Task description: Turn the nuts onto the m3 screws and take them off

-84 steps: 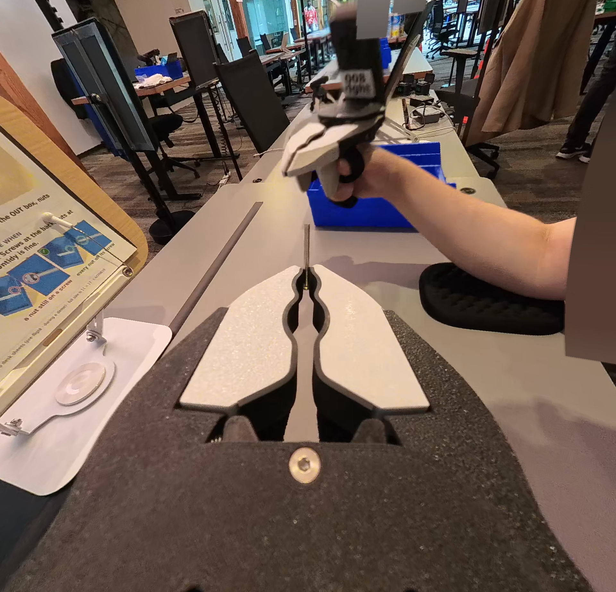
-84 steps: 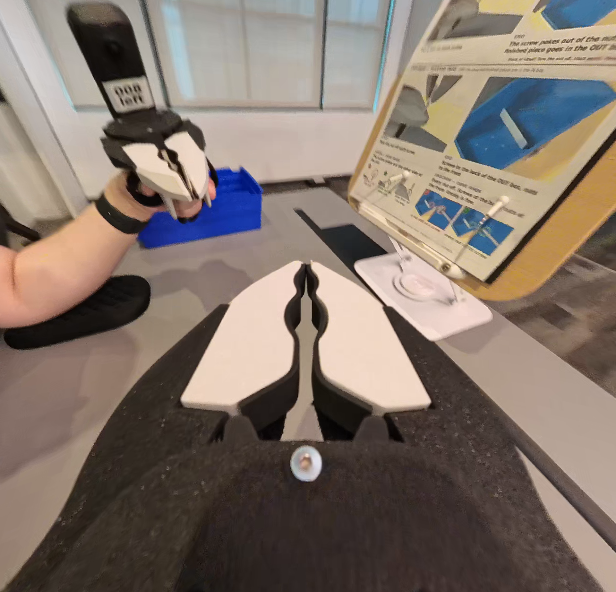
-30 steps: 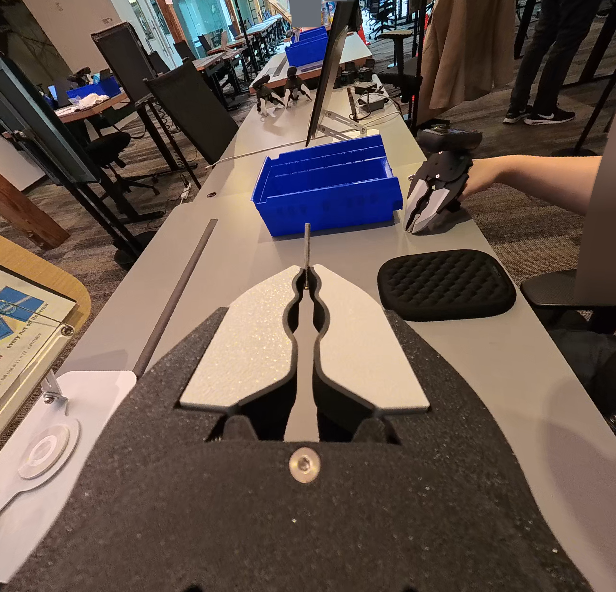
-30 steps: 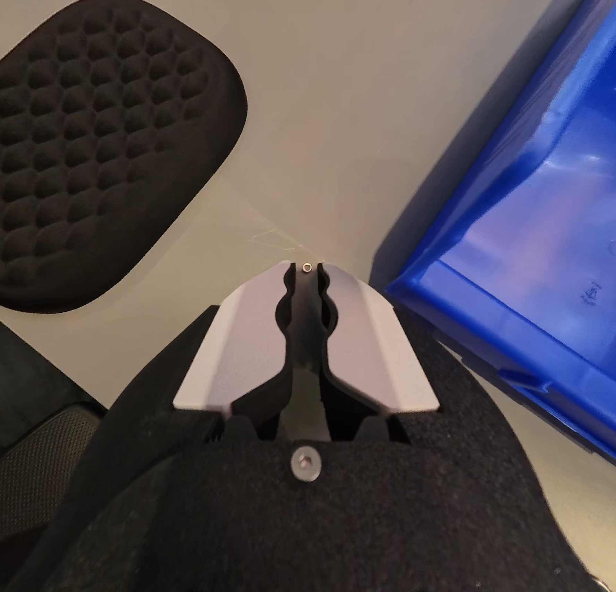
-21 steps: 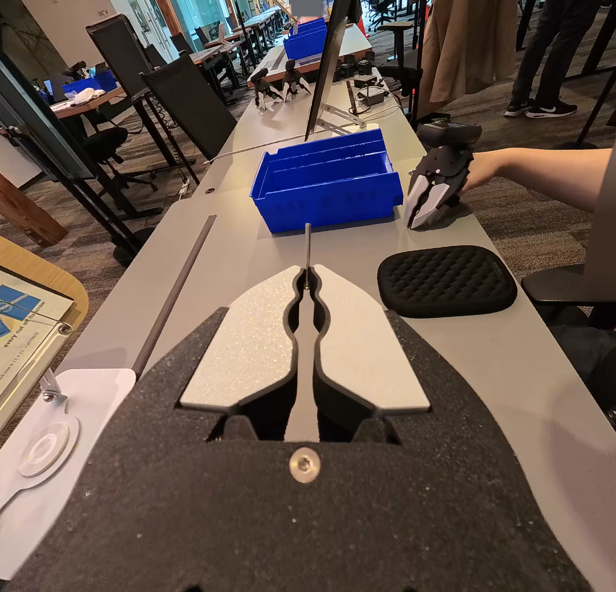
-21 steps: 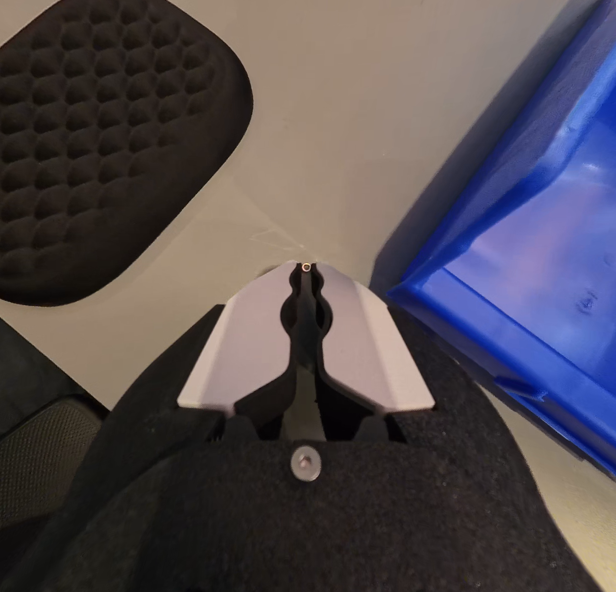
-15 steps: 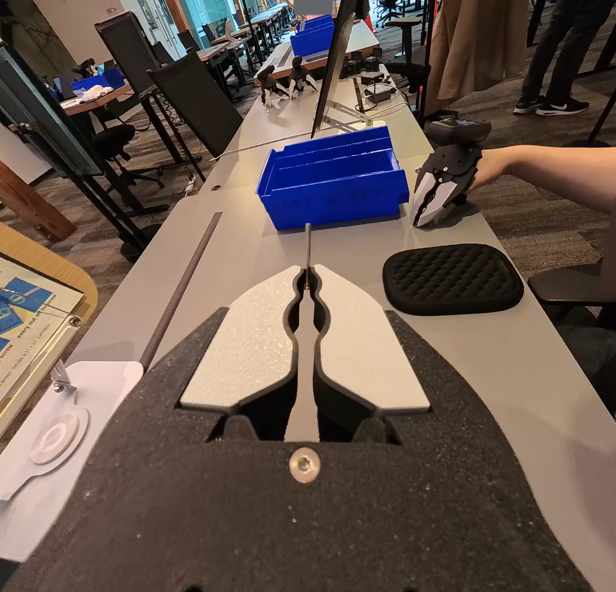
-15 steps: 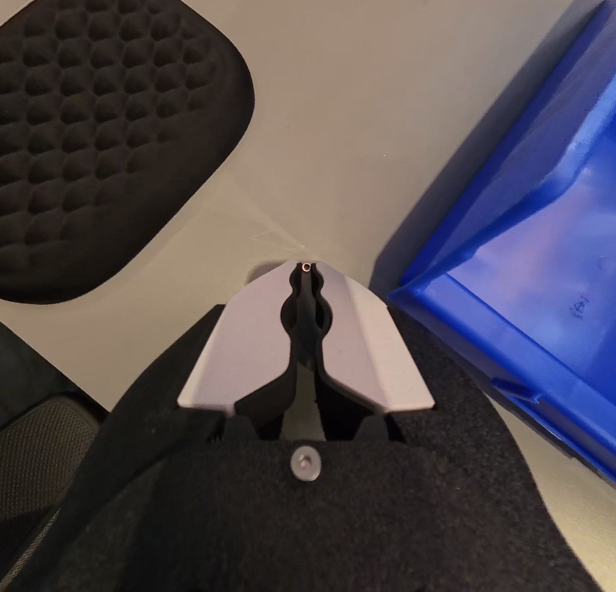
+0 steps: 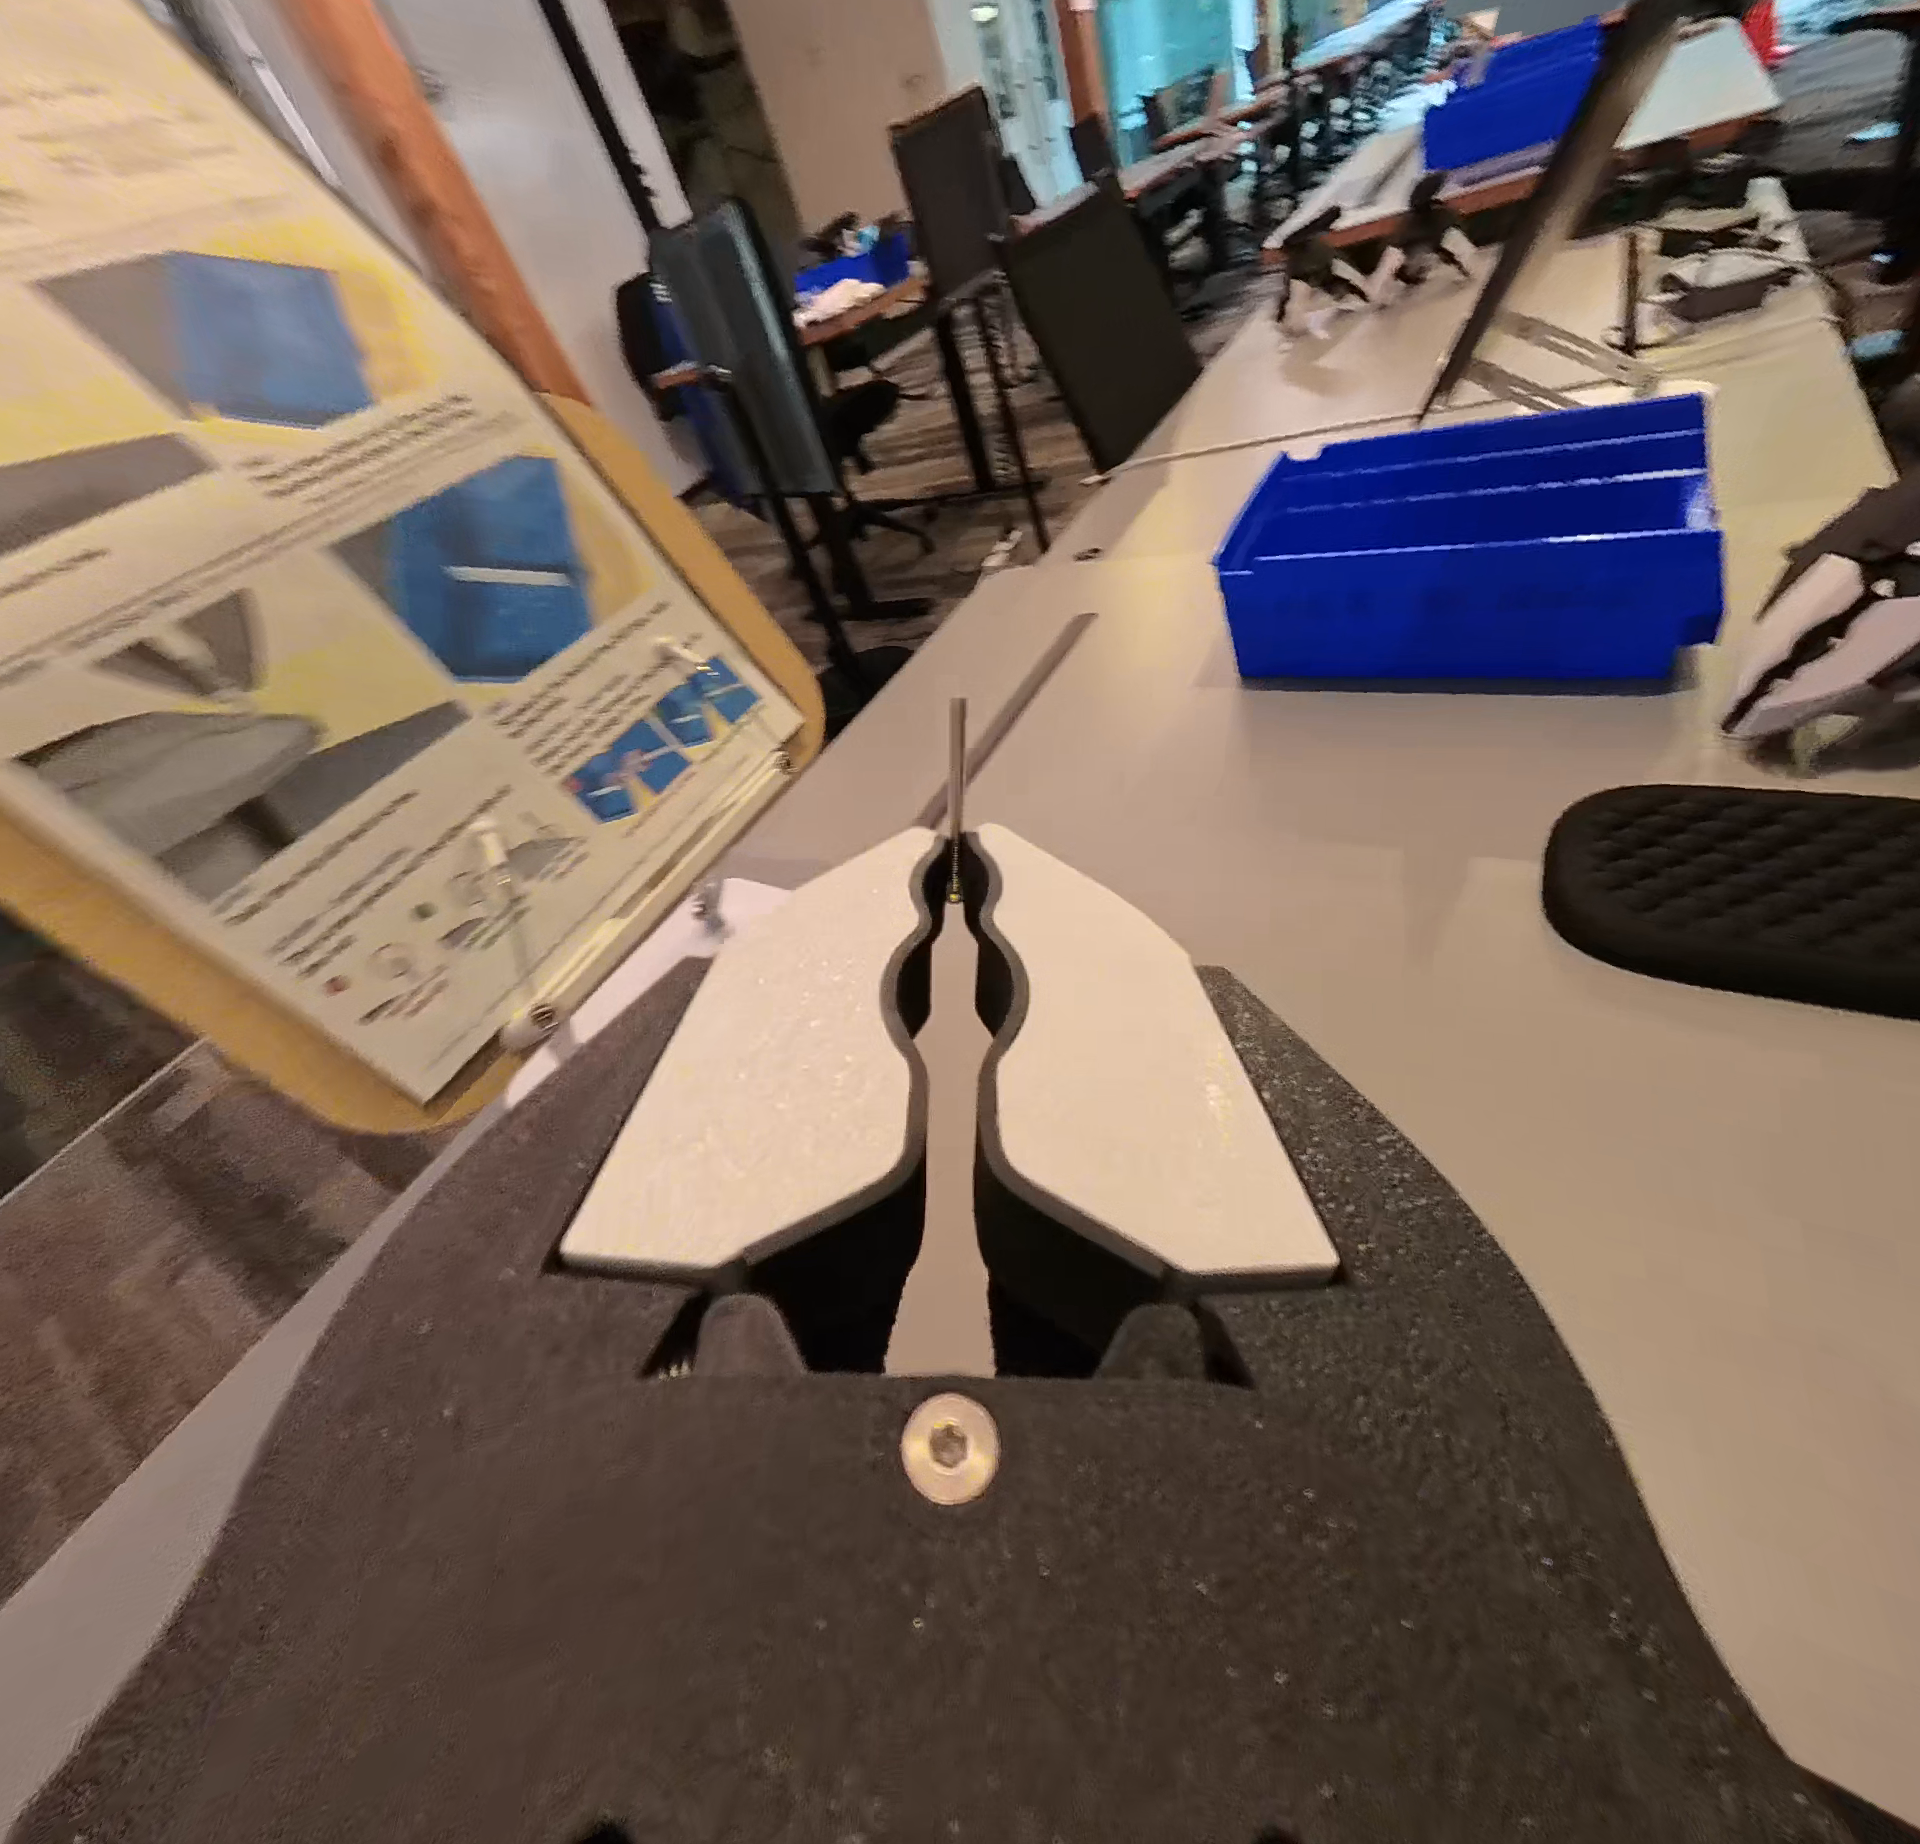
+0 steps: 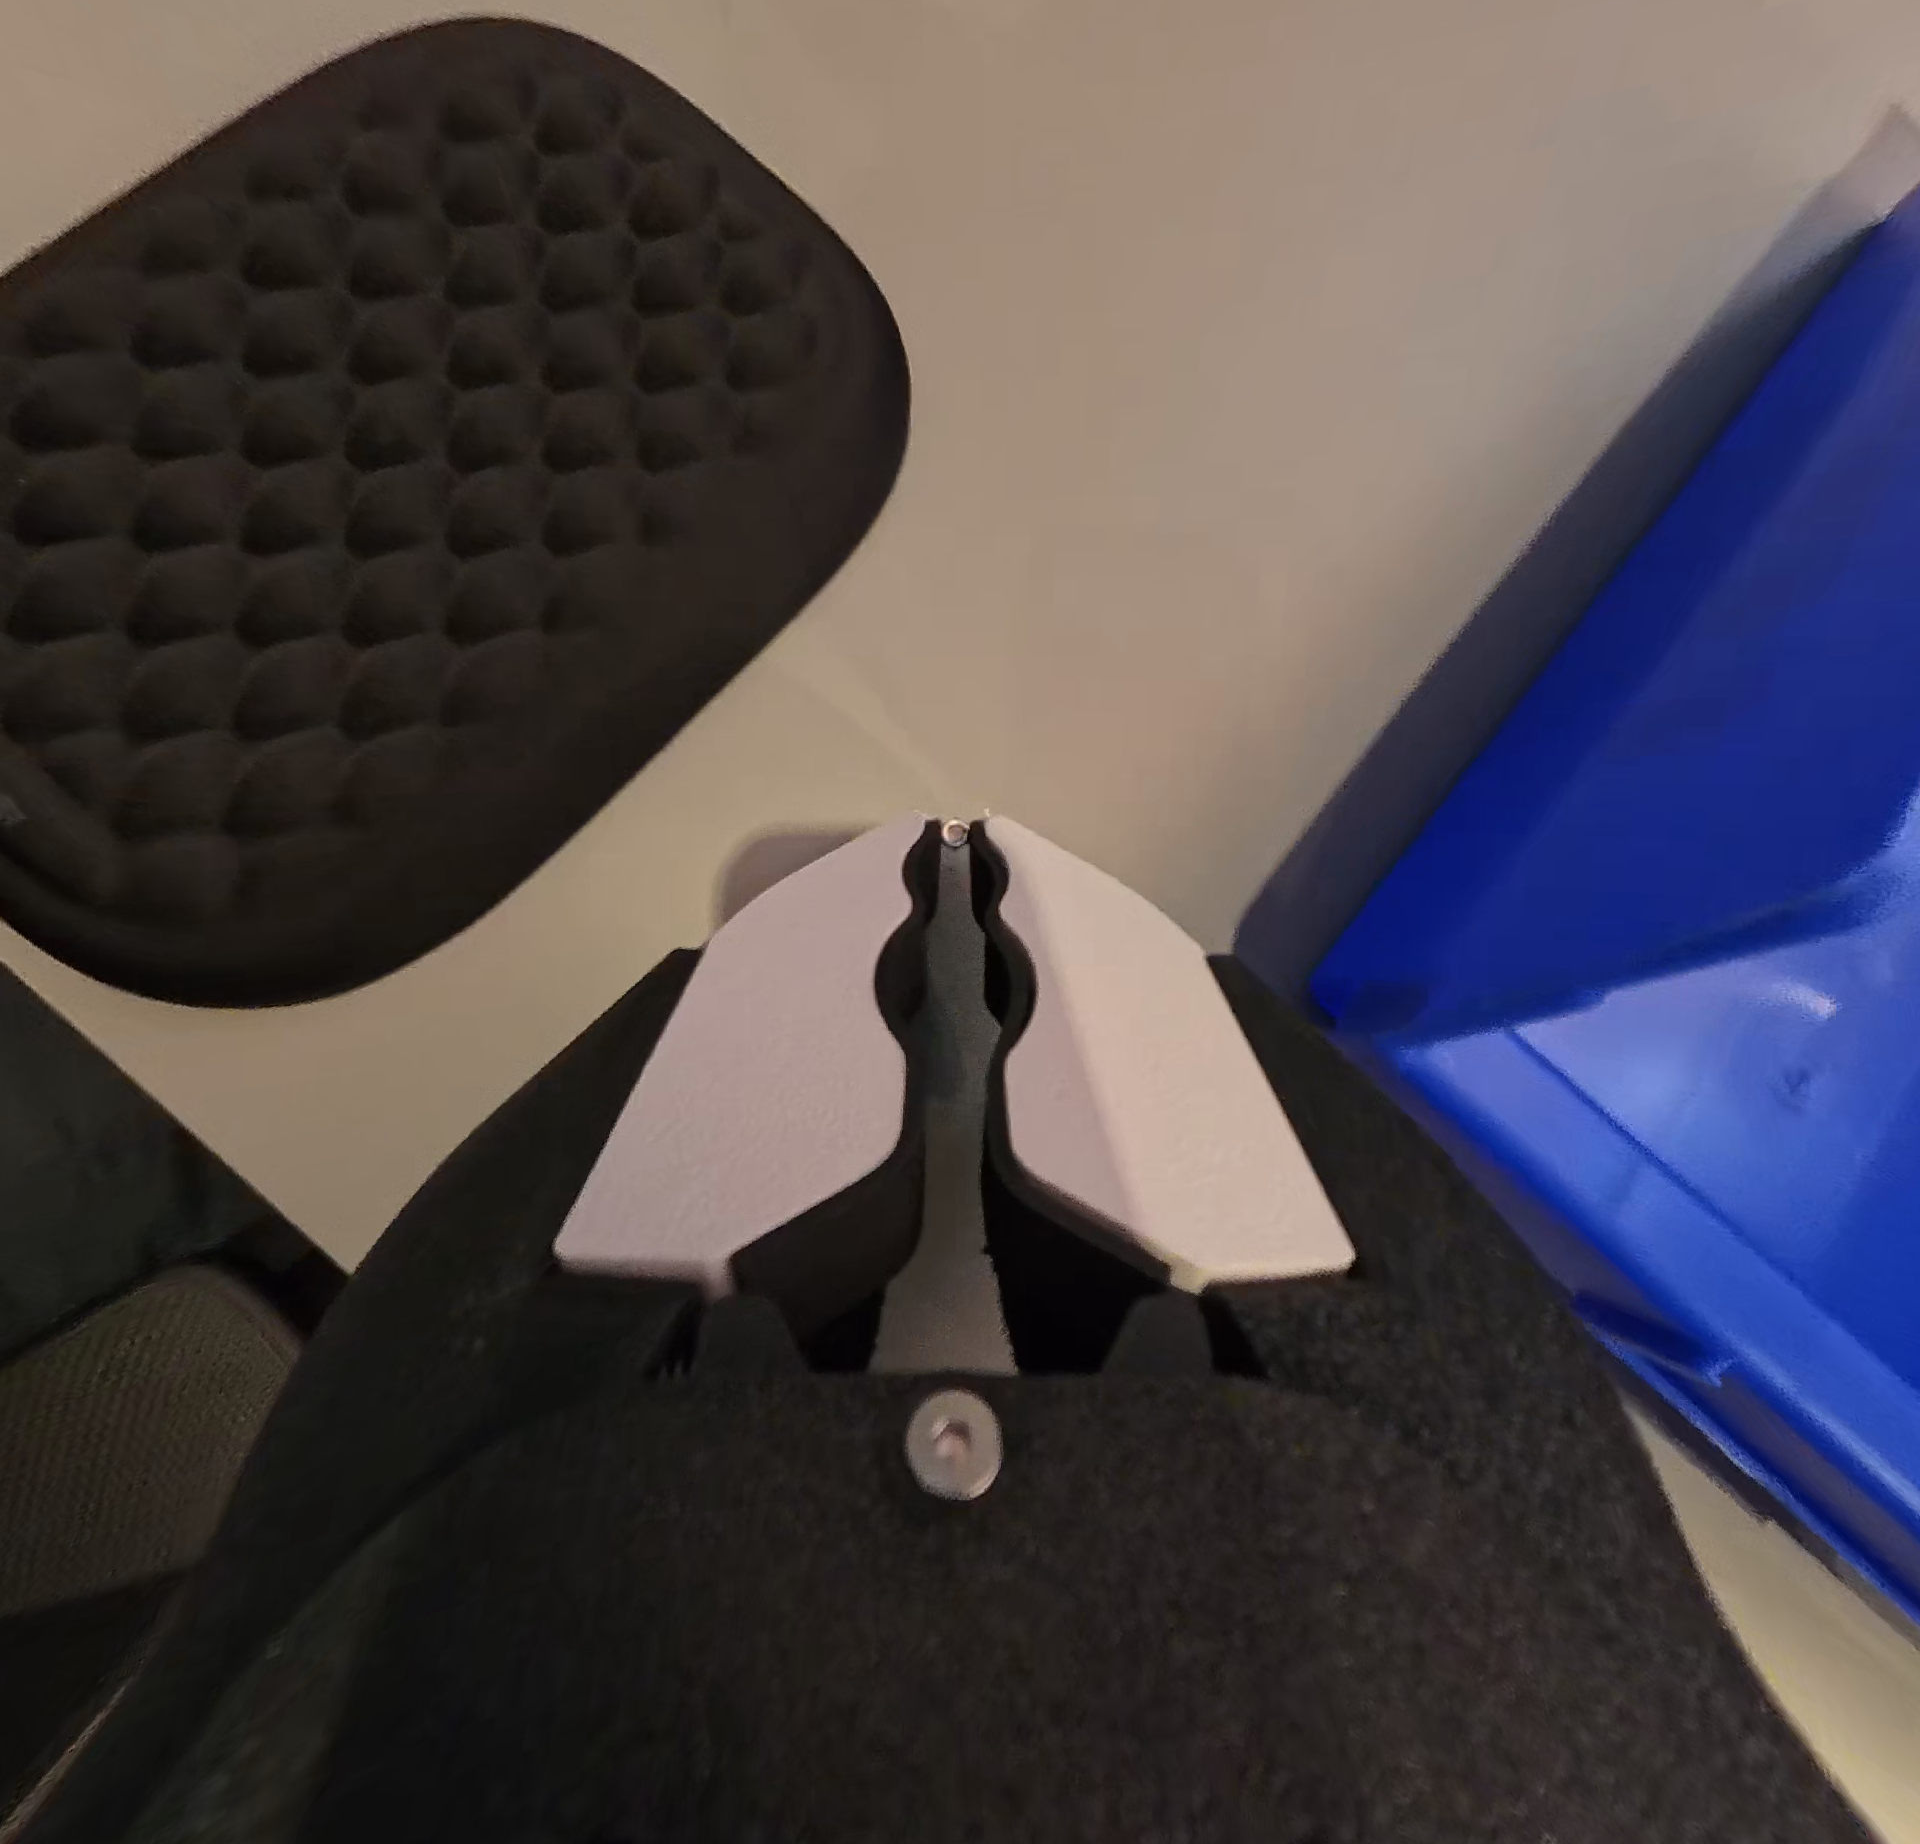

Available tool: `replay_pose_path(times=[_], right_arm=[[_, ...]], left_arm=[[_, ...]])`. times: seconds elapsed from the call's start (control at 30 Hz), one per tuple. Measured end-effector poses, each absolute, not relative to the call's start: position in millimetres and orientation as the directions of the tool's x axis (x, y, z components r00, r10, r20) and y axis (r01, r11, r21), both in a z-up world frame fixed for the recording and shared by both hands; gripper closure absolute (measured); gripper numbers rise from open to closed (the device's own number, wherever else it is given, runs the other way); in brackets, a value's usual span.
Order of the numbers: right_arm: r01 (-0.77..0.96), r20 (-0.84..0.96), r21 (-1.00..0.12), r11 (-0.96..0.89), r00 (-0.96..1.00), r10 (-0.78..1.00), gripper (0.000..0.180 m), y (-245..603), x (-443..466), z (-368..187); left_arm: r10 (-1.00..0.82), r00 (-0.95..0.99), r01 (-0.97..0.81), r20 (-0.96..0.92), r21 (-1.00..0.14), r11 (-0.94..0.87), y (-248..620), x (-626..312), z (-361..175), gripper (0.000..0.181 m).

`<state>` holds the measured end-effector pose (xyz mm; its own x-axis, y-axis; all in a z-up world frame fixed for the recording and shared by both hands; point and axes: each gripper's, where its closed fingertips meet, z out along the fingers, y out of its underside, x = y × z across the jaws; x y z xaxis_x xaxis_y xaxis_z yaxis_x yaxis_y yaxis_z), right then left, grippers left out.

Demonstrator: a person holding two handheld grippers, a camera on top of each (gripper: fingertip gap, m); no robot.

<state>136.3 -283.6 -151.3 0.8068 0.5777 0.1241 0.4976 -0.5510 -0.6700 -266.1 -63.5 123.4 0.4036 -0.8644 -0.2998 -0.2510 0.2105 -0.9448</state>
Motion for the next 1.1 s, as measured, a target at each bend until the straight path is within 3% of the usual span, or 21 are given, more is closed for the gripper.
replay_pose_path(times=[0.47,0.73,1.1], right_arm=[[0.537,0.219,-0.795,-0.281,0.687,0.693,0.175,-222.2,56.3,-67.0],[0.486,0.246,-0.871,-0.068,0.551,0.797,0.175,-165.0,-22.6,-11.1],[0.436,0.370,-0.879,0.193,0.370,0.852,0.175,-127.8,-105.2,73.5]], left_arm=[[-0.743,0.599,-0.194,-0.300,-0.954,0.228,-72.7,-345.6,150.3,0.179],[-0.793,0.514,-0.258,-0.326,-0.941,0.220,-65.3,-312.6,134.0,0.179],[-0.891,0.314,-0.389,-0.327,-0.901,0.194,-52.3,-239.1,83.5,0.179]])
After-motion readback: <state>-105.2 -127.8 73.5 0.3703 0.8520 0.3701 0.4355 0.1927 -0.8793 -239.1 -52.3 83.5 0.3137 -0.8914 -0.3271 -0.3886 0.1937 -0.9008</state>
